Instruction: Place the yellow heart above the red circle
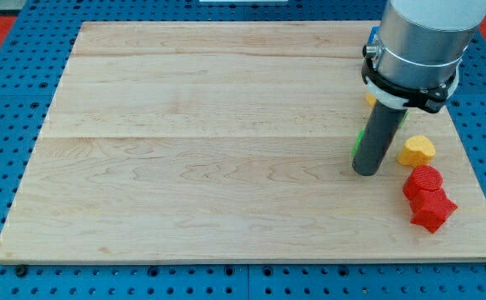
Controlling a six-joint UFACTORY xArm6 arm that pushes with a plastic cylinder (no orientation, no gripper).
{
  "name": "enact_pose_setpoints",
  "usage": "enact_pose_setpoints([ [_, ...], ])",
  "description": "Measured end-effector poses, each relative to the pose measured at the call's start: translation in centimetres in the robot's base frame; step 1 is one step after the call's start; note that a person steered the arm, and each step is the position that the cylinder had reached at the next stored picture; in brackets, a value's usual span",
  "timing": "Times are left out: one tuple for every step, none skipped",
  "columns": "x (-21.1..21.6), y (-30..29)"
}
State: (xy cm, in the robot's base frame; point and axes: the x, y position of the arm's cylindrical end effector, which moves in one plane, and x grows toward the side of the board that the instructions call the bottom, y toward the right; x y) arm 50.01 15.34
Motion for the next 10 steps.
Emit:
enact_pose_setpoints([
  [0.0, 0.0],
  [0.0, -3.1],
  [-2.9, -3.0],
  [-3.6, -3.0],
  [-3.6, -2.9],
  [-3.6, -0.9],
  [-3.6, -0.4],
  [-1.5, -0.4],
  [5.8, -0.4],
  [9.7, -0.4],
])
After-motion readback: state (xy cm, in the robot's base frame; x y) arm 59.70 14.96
